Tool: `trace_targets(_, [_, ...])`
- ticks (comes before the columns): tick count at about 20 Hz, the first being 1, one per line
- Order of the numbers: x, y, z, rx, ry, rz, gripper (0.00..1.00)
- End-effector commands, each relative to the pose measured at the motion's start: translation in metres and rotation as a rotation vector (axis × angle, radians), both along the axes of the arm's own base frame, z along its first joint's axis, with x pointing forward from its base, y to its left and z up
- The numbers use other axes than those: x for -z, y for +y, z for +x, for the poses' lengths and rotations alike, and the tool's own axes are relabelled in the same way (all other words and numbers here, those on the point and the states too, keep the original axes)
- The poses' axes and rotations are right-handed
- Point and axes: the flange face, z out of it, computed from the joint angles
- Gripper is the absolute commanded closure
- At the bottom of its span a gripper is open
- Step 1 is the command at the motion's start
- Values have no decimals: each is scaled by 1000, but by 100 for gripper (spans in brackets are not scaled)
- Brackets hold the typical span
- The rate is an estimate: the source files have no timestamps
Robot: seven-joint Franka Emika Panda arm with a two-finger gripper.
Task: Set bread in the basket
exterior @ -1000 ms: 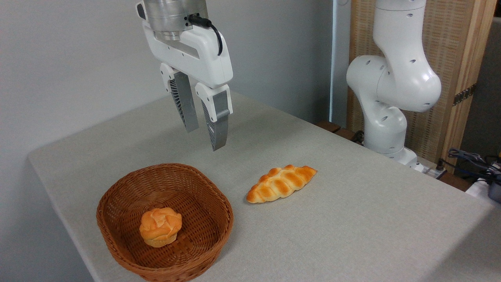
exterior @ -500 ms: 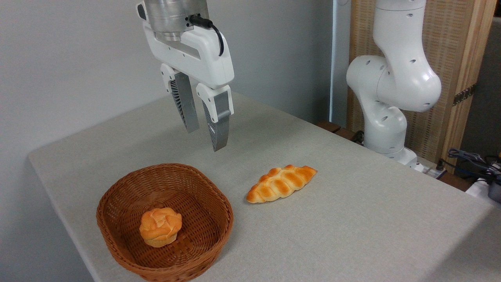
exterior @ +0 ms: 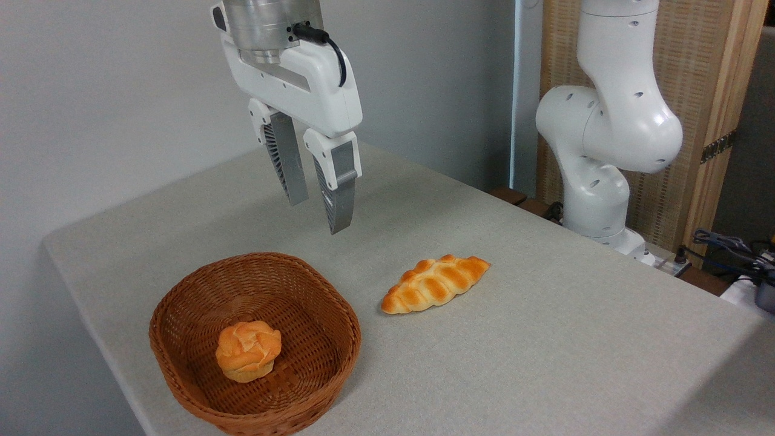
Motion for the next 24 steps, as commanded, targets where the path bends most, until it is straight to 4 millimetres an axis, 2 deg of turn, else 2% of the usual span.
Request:
trace_targets(1, [0, 1, -5, -14, 25, -17, 0])
trace_targets(10, [6, 1, -13, -11, 27, -17, 0])
trace_targets(17, [18, -1, -44, -4, 25, -17, 0])
trace_targets(22, [37, 3, -64, -6, -16, -16, 0])
trace_targets(24, [46, -1, -80, 11, -59, -13, 0])
